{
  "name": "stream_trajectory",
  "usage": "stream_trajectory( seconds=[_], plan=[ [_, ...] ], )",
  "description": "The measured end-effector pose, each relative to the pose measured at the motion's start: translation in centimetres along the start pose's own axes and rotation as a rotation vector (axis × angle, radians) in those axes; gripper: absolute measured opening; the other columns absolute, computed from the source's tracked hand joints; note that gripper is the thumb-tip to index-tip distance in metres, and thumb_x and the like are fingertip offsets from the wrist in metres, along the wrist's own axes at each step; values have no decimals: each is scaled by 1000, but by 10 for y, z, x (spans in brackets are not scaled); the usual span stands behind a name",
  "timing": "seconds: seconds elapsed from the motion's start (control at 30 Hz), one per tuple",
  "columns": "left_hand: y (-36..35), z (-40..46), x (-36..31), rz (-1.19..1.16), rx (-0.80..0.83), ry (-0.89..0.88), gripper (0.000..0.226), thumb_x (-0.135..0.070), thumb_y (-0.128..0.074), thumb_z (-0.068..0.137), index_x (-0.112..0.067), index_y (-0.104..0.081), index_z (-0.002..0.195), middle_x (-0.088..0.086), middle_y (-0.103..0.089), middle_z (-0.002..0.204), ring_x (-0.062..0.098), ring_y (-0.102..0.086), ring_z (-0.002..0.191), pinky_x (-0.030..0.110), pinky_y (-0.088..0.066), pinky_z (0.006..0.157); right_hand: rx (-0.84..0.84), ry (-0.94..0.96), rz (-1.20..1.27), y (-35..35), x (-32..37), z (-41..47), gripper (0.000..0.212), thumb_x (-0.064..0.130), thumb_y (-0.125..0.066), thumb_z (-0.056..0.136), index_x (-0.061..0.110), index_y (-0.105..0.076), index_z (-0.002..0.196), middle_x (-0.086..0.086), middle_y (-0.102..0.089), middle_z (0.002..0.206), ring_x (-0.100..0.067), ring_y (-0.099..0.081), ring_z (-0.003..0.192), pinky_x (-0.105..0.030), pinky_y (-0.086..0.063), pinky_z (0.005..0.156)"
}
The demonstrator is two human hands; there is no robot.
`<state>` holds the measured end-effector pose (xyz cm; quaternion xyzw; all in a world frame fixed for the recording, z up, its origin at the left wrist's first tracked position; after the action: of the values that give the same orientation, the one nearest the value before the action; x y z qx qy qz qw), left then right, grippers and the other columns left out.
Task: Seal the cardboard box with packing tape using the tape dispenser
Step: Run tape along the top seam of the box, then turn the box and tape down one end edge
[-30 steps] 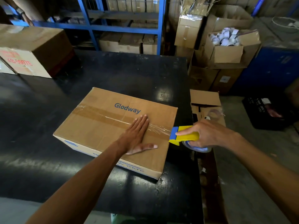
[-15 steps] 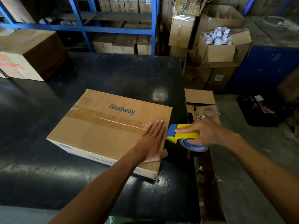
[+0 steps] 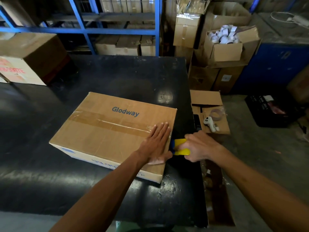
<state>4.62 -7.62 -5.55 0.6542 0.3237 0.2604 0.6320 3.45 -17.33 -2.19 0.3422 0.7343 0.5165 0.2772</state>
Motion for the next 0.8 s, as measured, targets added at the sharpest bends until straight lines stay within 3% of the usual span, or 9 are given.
stream_trajectory(
  seconds=[0.07,0.2,0.3,0.4,0.47,0.57,0.67,0.8],
  plan=[
    [0,3,4,-69,13,74,97,-66,-10,84,-5,2,158,16,10,167,25,17,152,43,11,124,7,-24,10,-9,7,4,40,51,-52,86,50,-57,126,-5,-60,97,-25,-60,82,-35,-43,72],
    [5,5,35,-295,-68,600,102,-77,-14,90,-4,10,157,17,20,164,30,23,151,47,20,120,-9,-156,91,-25,-17,-6,47,55,-51,85,57,-49,133,-5,-60,106,-26,-61,91,-34,-39,70],
    [2,10,36,-252,-14,704,104,-69,-28,90,1,11,156,25,19,163,37,22,151,56,13,121,-58,-250,223,-23,-40,-18,50,59,-54,84,61,-45,134,1,-57,98,-22,-60,91,-32,-37,68],
    [1,11,36,-235,-34,658,104,-66,-28,89,4,9,155,28,15,163,40,19,151,54,12,122,-164,-404,489,-22,-66,-32,47,56,-62,82,62,-52,127,12,-56,86,-13,-61,79,-31,-43,65],
    [-2,8,38,-229,-38,600,106,-68,-23,85,5,6,156,28,14,163,42,18,151,50,14,122,-252,-475,820,-19,-76,-43,43,43,-72,81,59,-60,120,11,-65,85,-8,-63,71,-27,-51,66],
    [-7,-6,43,-192,8,482,109,-72,-9,79,2,7,157,24,16,164,42,20,150,48,13,123,-446,-452,1210,16,-78,-52,45,17,-78,81,48,-68,112,11,-74,92,-2,-67,83,-21,-53,77],
    [-6,-23,49,-149,36,318,103,-71,-29,89,-3,7,158,20,16,165,41,20,150,48,11,124,-658,-409,1436,60,-72,-55,44,5,-75,79,28,-72,116,20,-74,83,-5,-68,84,-15,-51,74],
    [-5,-50,53,-50,127,54,112,-60,-63,86,-4,1,159,19,7,167,40,10,152,46,11,122,-781,-394,1610,93,-41,-34,51,20,-74,70,28,-71,121,5,-76,106,-13,-70,99,-26,-53,84]
  ],
)
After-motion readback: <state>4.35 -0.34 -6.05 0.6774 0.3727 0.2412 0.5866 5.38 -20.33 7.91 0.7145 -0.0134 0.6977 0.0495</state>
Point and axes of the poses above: each hand's wrist, its own z-axis towards the middle knuckle, its own y-axis out of the back of the hand, x = y × z, the point moved 10 cm from there along z, towards the middle knuckle
